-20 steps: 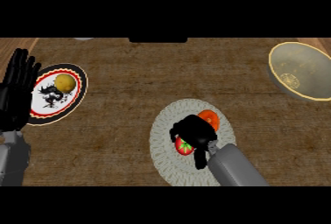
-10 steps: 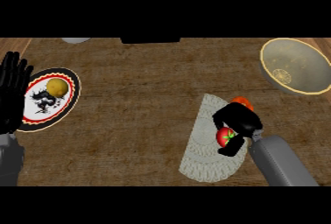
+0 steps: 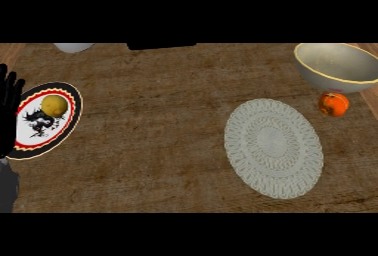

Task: Pick the tomato from the placemat and place it in the bowl

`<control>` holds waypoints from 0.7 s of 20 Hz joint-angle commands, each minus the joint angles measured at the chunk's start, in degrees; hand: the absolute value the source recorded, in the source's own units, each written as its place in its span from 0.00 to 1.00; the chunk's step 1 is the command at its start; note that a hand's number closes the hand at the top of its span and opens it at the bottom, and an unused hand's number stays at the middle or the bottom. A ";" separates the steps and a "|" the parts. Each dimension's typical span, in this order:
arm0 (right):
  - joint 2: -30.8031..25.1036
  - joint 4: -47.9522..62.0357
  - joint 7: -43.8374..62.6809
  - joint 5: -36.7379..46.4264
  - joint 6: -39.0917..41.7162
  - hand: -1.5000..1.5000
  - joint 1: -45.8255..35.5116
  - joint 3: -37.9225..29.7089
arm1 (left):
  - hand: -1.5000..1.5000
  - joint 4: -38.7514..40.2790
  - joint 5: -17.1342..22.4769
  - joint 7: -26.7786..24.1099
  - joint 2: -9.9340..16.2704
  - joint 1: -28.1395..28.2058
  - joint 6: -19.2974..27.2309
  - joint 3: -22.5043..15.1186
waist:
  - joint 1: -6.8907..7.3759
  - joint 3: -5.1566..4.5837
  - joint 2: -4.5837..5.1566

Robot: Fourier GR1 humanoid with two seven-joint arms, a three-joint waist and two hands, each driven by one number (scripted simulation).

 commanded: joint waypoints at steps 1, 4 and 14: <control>-10.76 7.45 -6.13 -4.28 -2.03 1.00 -0.02 -9.52 | 0.50 -1.10 0.41 0.29 0.33 -0.68 -0.35 -0.04 | 1.37 0.26 0.17; -15.74 12.38 -10.85 -7.64 -1.20 1.00 -1.90 -14.26 | 0.50 -0.85 0.24 -0.15 -0.89 -1.22 -0.69 -1.50 | 2.72 0.18 0.50; -26.18 24.52 -33.62 -17.95 7.15 1.00 -6.09 -24.10 | 0.50 -0.44 -0.67 -0.59 -1.86 -1.04 -1.66 -3.77 | 5.74 -0.03 0.06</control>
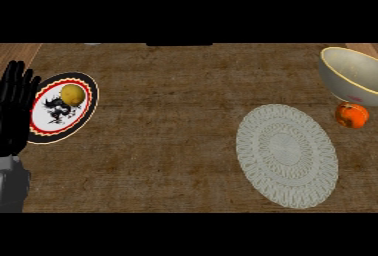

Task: Pick the tomato from the placemat and place it in the bowl

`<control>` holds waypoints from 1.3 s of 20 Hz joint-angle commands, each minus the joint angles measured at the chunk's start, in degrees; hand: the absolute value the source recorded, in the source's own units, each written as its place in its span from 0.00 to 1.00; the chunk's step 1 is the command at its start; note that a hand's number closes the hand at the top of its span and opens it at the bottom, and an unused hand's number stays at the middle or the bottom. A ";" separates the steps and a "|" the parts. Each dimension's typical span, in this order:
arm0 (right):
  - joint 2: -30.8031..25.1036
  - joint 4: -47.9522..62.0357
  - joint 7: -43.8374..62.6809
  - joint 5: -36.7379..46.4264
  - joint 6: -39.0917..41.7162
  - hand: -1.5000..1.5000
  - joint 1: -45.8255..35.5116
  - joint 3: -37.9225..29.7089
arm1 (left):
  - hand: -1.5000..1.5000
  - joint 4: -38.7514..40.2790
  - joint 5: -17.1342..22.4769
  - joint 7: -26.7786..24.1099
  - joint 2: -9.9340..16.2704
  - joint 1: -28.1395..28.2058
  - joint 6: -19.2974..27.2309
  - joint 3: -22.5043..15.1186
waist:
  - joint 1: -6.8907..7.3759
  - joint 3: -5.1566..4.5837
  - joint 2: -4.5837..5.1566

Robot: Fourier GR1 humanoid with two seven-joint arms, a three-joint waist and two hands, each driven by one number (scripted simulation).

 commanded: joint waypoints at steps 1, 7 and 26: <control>-3.97 5.78 -8.96 -3.81 5.27 1.00 -1.69 -3.52 | 0.50 -0.39 -0.21 0.38 -0.18 -0.14 -0.83 -1.24 | 1.40 -0.07 -0.10; -5.76 9.25 -8.76 -6.80 14.08 1.00 -7.27 -2.81 | 0.50 0.45 -0.33 1.47 -0.32 -3.11 -0.46 -1.89 | 3.30 -0.32 0.19; 2.82 9.89 2.17 -1.85 20.38 1.00 -25.44 13.25 | 0.50 -0.61 -1.58 2.41 -1.93 -4.12 0.49 -3.92 | 4.39 -0.61 -0.11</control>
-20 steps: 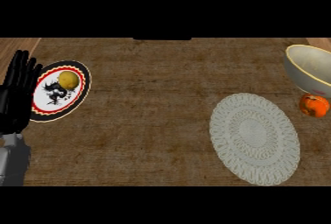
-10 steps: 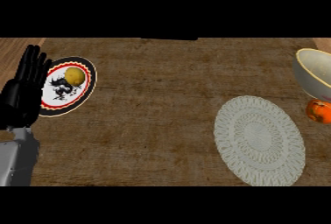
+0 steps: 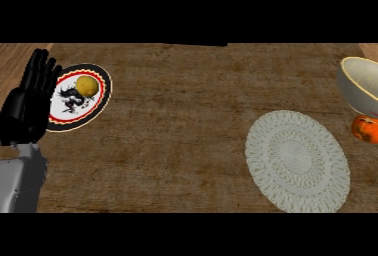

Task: Pick the tomato from the placemat and place it in the bowl

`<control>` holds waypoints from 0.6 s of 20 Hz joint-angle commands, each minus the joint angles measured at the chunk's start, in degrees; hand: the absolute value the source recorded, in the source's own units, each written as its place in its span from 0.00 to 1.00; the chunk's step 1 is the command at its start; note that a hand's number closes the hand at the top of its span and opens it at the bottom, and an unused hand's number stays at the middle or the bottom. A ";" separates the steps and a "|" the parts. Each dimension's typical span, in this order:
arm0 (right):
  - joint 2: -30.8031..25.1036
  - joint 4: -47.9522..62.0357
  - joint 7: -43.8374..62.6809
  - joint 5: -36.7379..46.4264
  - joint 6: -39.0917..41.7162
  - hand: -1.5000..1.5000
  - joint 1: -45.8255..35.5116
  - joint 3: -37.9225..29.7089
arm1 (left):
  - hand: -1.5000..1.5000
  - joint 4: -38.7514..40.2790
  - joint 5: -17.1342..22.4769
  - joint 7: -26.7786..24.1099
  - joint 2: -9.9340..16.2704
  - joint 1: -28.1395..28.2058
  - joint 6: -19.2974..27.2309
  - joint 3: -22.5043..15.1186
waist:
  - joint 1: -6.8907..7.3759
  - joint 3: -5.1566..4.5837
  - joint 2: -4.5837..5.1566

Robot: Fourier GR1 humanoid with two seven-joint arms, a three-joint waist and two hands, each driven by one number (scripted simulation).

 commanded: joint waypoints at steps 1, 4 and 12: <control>5.31 1.09 -1.02 1.93 4.74 1.00 -4.54 3.60 | 0.50 2.06 0.02 1.39 0.80 -3.84 0.37 0.49 | -0.08 0.01 0.34; 9.02 3.54 -0.92 2.81 0.93 1.00 -4.55 4.65 | 0.50 2.89 -0.27 -0.91 0.61 -1.33 -0.04 0.84 | -0.54 0.04 0.24; 17.59 8.07 2.65 8.09 -15.70 1.00 -2.74 7.96 | 0.50 0.91 -0.06 -1.11 -0.51 -0.19 0.33 0.52 | -0.89 0.09 0.33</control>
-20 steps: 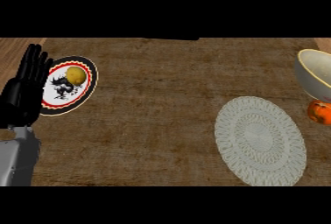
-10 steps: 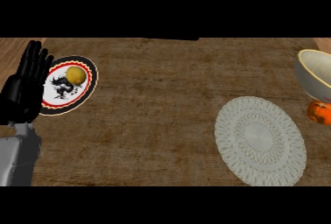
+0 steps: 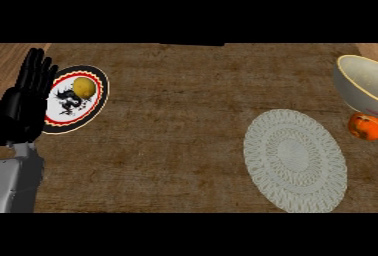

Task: Pick the tomato from the placemat and place it in the bowl

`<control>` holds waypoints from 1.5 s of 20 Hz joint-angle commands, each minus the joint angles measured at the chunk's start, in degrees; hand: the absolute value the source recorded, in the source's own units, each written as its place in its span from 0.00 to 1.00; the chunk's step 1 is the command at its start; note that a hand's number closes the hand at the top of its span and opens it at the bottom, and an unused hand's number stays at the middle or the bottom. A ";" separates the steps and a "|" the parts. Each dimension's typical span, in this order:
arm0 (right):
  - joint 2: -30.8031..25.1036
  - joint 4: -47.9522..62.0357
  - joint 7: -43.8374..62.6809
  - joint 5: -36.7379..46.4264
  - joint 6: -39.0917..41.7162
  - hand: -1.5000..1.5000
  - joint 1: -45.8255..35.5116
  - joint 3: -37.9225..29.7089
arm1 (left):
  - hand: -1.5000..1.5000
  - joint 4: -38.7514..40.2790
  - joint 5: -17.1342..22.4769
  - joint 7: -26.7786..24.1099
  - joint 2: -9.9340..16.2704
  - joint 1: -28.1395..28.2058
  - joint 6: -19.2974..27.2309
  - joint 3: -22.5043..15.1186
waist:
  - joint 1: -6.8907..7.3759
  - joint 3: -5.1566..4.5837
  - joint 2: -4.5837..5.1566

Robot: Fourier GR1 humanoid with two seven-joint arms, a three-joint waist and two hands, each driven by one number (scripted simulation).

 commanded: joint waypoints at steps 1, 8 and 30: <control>3.29 4.27 5.43 1.61 -3.13 1.00 -2.29 0.34 | 0.50 0.19 0.67 0.07 0.94 -0.14 -0.66 0.98 | 0.38 0.02 0.18; 7.81 9.82 9.77 -3.32 -0.78 0.00 -3.77 -4.84 | 0.50 0.31 1.91 1.72 1.56 -2.01 -1.40 1.43 | 1.04 0.16 0.59; -7.58 12.70 6.71 -24.87 5.21 0.00 4.20 -26.99 | 0.50 -0.16 0.37 -0.38 0.40 0.29 -0.58 0.72 | -0.24 0.68 1.29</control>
